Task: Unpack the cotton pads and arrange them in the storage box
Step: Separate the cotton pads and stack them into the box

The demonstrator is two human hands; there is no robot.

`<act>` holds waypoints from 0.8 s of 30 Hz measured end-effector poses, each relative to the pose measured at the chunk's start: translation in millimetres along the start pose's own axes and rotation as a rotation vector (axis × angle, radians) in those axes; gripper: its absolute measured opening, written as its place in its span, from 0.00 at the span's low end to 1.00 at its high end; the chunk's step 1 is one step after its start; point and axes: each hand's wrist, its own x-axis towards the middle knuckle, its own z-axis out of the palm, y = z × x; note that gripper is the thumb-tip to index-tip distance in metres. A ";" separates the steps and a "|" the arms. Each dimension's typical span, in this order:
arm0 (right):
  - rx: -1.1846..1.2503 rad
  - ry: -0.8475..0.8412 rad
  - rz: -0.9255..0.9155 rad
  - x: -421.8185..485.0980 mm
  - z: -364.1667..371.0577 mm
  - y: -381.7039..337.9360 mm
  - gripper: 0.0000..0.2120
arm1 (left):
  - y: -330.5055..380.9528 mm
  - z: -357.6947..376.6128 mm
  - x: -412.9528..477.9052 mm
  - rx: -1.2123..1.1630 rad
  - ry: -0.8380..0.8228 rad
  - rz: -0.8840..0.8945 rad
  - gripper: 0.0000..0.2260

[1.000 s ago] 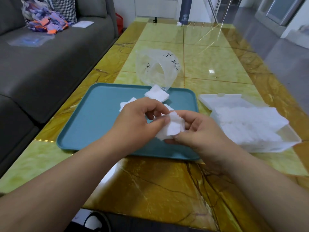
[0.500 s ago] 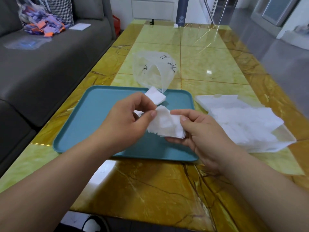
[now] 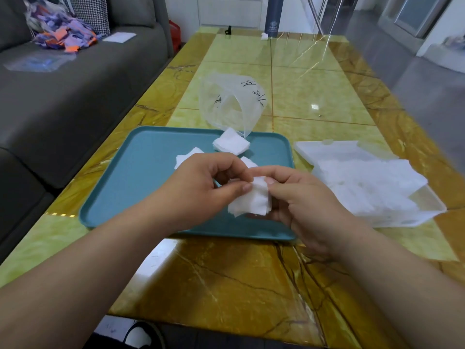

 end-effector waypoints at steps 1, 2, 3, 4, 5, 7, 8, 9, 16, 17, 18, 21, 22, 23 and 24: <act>0.028 -0.010 0.007 0.1 -0.4 -0.9 0.15 | -1.1 0.9 0.4 -0.002 0.007 -0.001 0.02; 0.054 -0.026 0.010 0.1 -1.3 -1.4 0.15 | -2.1 1.5 0.8 -0.002 0.014 -0.004 0.02; 0.071 -0.052 0.005 -0.7 -2.1 -2.3 0.14 | -2.8 2.6 0.9 0.001 0.020 -0.009 0.02; 0.068 -0.084 -0.010 -1.7 -2.6 -2.5 0.14 | -3.7 3.4 1.0 0.003 0.028 -0.016 0.02; 0.040 -0.109 -0.037 -2.7 -3.0 -1.8 0.13 | -4.5 4.2 1.1 -0.001 0.040 -0.022 0.02; -0.069 -0.087 -0.106 -2.7 -4.0 2.7 0.14 | -5.8 4.5 1.4 -0.005 0.066 -0.037 0.06; -0.114 -0.053 -0.130 -2.0 -4.3 5.2 0.15 | -7.4 3.9 1.6 0.001 0.072 -0.056 0.09; -0.144 -0.028 -0.144 -1.4 -4.5 6.9 0.18 | -9.1 3.0 1.6 0.017 0.065 -0.084 0.13; -0.550 0.134 -0.233 2.8 -3.9 12.5 0.18 | -18.0 6.2 -0.6 0.028 -0.027 -0.180 0.03; -0.639 0.185 -0.246 3.4 -3.2 13.7 0.17 | -18.9 6.7 -0.7 0.044 -0.031 -0.178 0.03; -0.685 0.232 -0.251 4.1 -3.0 14.4 0.16 | -20.0 7.6 -0.4 0.065 -0.040 -0.179 0.03; -0.704 0.340 -0.263 3.1 -6.0 11.2 0.14 | -21.4 10.7 0.0 0.108 -0.037 -0.199 0.03; -0.705 0.346 -0.270 2.3 -7.4 10.1 0.13 | -20.7 12.3 0.1 0.106 -0.039 -0.207 0.04; -0.705 0.335 -0.272 1.8 -8.8 9.5 0.12 | -19.6 13.8 -0.2 0.101 -0.051 -0.216 0.05; -0.704 0.321 -0.268 1.1 -9.7 9.0 0.13 | -18.6 15.7 -0.2 0.100 -0.074 -0.222 0.07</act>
